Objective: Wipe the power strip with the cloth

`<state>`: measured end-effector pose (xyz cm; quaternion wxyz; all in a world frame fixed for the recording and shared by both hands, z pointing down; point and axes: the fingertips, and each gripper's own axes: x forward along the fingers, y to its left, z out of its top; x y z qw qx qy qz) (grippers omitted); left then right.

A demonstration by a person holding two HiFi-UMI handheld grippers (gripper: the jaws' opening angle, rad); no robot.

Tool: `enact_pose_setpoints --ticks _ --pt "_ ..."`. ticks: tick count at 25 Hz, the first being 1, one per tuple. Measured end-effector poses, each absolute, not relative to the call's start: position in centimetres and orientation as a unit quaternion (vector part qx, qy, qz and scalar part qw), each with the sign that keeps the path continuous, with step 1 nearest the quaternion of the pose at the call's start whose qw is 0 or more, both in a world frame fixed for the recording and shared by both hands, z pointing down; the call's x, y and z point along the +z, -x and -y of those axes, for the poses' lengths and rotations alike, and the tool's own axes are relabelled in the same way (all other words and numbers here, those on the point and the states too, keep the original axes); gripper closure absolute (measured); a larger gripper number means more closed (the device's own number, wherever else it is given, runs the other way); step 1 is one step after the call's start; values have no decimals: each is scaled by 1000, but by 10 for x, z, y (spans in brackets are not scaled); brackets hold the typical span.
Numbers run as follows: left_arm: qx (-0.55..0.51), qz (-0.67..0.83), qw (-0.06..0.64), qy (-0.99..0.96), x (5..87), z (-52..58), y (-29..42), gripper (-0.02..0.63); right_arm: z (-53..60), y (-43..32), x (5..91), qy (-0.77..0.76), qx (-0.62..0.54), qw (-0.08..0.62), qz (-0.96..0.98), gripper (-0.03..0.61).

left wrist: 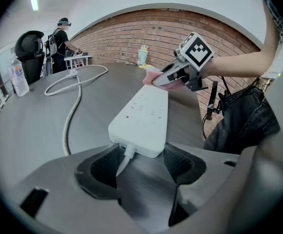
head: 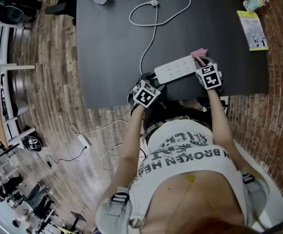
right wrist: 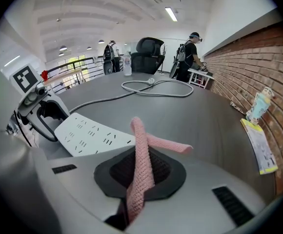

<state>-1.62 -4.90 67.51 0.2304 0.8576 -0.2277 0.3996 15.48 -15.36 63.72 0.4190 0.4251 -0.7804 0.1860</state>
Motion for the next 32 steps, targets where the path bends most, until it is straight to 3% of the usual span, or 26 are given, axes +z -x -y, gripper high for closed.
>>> enact_pose_setpoints --ticks 12,21,32 --pt "400 230 227 -858 673 50 17 344 148 -148 630 -426 201 384 794 561" --pt "400 232 226 -858 674 51 16 344 109 -53 601 -280 180 334 882 561" --pt "399 233 229 -857 675 50 15 344 52 26 623 -127 160 381 902 561"
